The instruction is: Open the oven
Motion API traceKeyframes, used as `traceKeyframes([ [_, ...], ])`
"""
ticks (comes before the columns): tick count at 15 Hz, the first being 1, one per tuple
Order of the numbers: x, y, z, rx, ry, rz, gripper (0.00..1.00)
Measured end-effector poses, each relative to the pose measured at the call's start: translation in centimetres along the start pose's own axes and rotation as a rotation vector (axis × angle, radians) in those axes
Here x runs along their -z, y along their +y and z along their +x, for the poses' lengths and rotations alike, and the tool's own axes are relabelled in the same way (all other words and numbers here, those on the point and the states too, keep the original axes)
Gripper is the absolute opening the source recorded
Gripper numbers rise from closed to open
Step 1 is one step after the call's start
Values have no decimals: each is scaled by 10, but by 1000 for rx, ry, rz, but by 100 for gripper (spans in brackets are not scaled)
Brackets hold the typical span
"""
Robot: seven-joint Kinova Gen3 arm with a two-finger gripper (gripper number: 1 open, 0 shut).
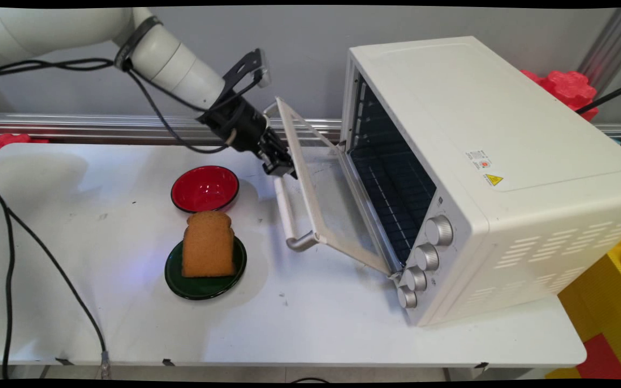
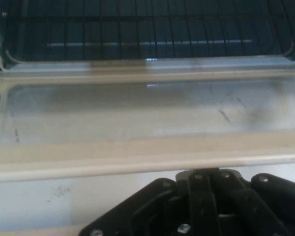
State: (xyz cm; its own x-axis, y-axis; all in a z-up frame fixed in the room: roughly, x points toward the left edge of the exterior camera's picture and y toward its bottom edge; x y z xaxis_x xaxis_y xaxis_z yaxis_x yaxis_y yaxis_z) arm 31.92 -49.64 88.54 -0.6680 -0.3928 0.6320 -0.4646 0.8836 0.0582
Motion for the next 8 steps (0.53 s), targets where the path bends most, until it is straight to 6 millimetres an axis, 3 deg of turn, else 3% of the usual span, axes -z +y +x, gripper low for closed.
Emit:
traceKeyframes([
  [8, -12, 6, -41, -22, 30, -7, 0],
])
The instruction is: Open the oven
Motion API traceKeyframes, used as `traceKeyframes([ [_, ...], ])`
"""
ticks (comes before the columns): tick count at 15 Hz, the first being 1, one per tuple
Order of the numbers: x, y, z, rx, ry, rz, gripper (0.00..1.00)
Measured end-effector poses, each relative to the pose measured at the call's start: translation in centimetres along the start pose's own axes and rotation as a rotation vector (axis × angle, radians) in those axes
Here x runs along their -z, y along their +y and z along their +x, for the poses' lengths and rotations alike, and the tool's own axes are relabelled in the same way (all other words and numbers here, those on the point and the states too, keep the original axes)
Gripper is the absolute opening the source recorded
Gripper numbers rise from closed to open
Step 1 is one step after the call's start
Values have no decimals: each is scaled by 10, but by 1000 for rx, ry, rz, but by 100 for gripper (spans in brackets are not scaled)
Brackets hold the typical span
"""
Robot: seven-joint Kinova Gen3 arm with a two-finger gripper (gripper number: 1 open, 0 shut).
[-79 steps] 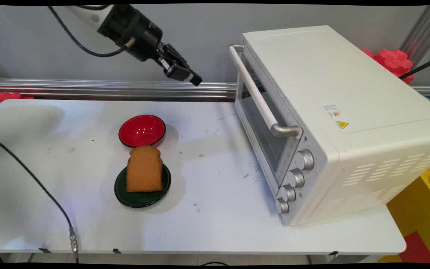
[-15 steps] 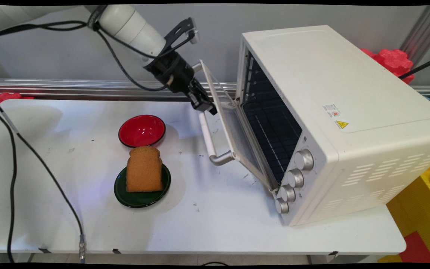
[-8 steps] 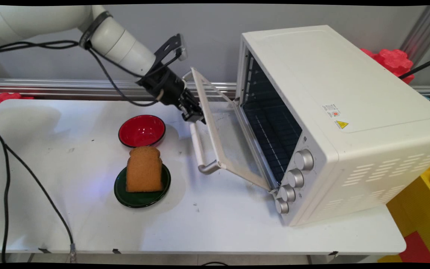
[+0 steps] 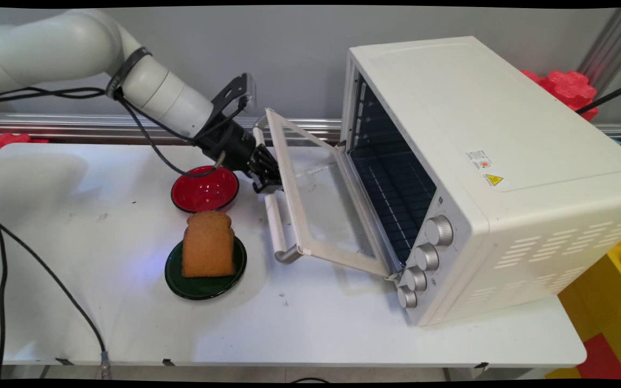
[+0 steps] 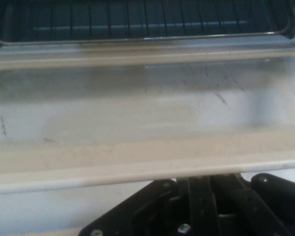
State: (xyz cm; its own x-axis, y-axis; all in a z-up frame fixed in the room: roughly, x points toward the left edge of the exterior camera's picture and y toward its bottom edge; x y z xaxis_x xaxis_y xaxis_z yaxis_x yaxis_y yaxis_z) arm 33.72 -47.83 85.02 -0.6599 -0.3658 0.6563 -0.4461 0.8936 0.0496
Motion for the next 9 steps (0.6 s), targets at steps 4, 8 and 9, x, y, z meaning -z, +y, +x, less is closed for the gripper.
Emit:
traceKeyframes([
  [4, 0, 2, -12, 1, 6, 1, 0],
  [8, 4, 3, -22, 4, 8, 4, 0],
  [9, 5, 4, -24, 4, 9, 6, 0],
])
